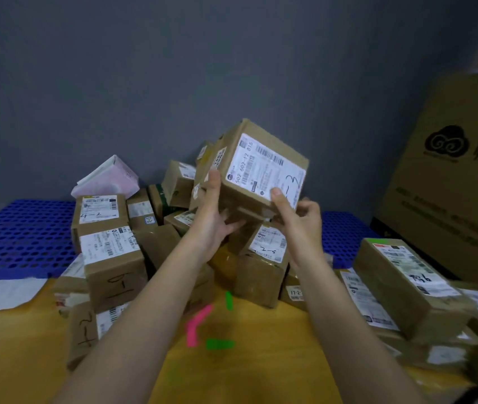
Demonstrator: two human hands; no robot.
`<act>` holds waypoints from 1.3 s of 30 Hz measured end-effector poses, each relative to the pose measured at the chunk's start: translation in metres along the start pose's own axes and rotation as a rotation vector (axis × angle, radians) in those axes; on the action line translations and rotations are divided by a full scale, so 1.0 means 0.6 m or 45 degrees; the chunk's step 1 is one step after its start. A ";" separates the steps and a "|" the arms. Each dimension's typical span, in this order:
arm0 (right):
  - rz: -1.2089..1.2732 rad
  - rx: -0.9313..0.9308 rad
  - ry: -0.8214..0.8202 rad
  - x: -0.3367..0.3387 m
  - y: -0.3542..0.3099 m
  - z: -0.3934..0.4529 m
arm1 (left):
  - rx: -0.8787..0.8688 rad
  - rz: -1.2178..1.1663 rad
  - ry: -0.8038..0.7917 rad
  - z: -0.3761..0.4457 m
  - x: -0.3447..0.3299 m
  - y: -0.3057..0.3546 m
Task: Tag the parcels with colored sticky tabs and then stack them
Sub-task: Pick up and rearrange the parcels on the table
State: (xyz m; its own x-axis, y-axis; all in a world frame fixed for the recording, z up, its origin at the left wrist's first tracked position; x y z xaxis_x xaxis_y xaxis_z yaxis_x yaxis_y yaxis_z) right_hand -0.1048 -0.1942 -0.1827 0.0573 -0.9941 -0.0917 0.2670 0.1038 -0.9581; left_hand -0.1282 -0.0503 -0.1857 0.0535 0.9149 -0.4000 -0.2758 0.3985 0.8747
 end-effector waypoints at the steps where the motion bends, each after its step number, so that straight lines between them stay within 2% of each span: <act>1: -0.030 -0.020 -0.044 0.005 0.002 -0.008 | -0.008 -0.010 0.054 0.000 -0.004 0.004; 3: -0.083 -0.097 -0.122 0.017 0.006 -0.021 | 0.026 0.006 0.206 0.000 -0.007 0.010; 5: -0.122 -0.125 -0.099 0.036 0.007 -0.025 | 0.069 0.130 0.260 -0.001 -0.009 0.016; 7: -0.128 -0.055 -0.058 0.060 -0.002 -0.024 | 0.103 0.304 0.279 -0.006 -0.013 0.024; 9: -0.123 -0.025 -0.184 0.080 -0.015 -0.023 | 0.134 0.451 0.243 -0.013 -0.021 0.034; 12: -0.156 -0.098 -0.451 0.094 -0.021 -0.032 | 0.142 0.652 0.070 -0.026 -0.040 0.044; 14: -0.181 -0.090 -0.517 0.098 -0.021 -0.042 | 0.143 0.697 0.013 -0.036 -0.047 0.047; 18: -0.243 -0.128 -0.476 0.121 -0.017 -0.070 | 0.181 0.841 -0.070 -0.056 -0.038 0.037; 22: -0.379 -0.395 -0.548 0.178 0.012 -0.113 | 0.204 1.009 -0.022 -0.083 -0.004 -0.004; 24: -0.395 -0.542 -0.595 0.201 0.029 -0.141 | 0.170 1.191 -0.043 -0.099 0.006 -0.025; 28: -0.577 -0.682 -0.424 0.217 0.069 -0.171 | 0.111 1.480 -0.125 -0.130 0.009 -0.054; 31: -0.845 -0.524 -0.294 0.211 0.090 -0.172 | 0.100 1.621 -0.189 -0.143 0.014 -0.075; 35: -1.227 -0.101 -0.135 0.190 0.087 -0.182 | 0.236 1.884 -0.392 -0.154 0.027 -0.111; 37: -1.350 0.168 -0.177 0.177 0.084 -0.186 | 0.398 2.030 -0.511 -0.157 0.035 -0.133; 39: -1.439 0.303 -0.360 0.162 0.087 -0.188 | 0.544 2.174 -0.605 -0.159 0.045 -0.154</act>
State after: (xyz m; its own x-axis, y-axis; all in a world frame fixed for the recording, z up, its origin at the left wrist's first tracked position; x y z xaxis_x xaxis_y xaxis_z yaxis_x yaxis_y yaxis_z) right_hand -0.1937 -0.2885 -0.2722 -0.1232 -0.4867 0.8648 0.4725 -0.7951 -0.3802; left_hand -0.1930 -0.0683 -0.3036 0.2668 0.1992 0.9430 -0.0823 -0.9701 0.2282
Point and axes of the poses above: each hand's wrist, its own z-axis towards the middle knuckle, its own x-axis out of the back of the hand, y = z × x, the point moved 1 cm from there along z, towards the middle knuckle, and after that the axes turned 7 degrees about -y, right-handed, at the moved point
